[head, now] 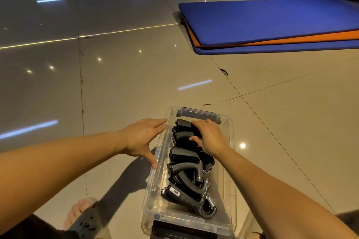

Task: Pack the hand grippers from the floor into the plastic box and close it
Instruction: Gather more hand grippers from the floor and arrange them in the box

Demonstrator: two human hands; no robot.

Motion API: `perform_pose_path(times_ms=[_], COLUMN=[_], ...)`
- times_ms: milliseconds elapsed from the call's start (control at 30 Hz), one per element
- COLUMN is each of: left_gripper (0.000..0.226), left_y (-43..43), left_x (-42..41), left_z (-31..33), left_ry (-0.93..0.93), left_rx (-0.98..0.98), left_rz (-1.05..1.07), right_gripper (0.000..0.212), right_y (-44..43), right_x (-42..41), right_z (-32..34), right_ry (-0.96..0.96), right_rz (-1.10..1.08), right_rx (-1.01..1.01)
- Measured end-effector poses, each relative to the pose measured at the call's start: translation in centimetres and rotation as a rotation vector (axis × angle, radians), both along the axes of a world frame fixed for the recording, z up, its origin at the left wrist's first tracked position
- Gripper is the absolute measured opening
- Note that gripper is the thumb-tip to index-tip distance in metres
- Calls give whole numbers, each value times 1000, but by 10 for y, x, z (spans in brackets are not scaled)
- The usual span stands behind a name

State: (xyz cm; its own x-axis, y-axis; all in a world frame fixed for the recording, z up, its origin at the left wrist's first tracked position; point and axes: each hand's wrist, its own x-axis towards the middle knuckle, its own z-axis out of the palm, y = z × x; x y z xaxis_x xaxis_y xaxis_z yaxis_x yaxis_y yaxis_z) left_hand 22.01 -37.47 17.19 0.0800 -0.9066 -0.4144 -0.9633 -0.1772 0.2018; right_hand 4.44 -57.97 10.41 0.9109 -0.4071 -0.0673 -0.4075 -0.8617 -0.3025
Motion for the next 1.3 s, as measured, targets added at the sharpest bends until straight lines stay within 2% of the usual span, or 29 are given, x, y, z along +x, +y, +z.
perform_pose_path(times_ms=[300,433,600,800,1033,1300], left_gripper=[138,137,135,126,107,88], left_y=[-3,-2,-3,-1,25,124], left_x=[-1,0,-2,-11,-26,-35], left_z=[-3,-2,2,22,63,140], left_ry=[4,-31,-135,-272,-253,-66], left_rx=[11,0,43,48,-130,-545], left_rz=[-1,-21,-63,-114,26,401], right_gripper=[60,59,54,42,36,47], right_y=[-2,1,10,19,49,132], right_x=[8,7,4,-2,-6,-12], right_z=[-6,-5,6,44,103,187], right_ry=[60,66,79,-21,-211,-357], right_rz=[10,12,-11,-125,-190,-163], right_rx=[72,44,5,49,48,74])
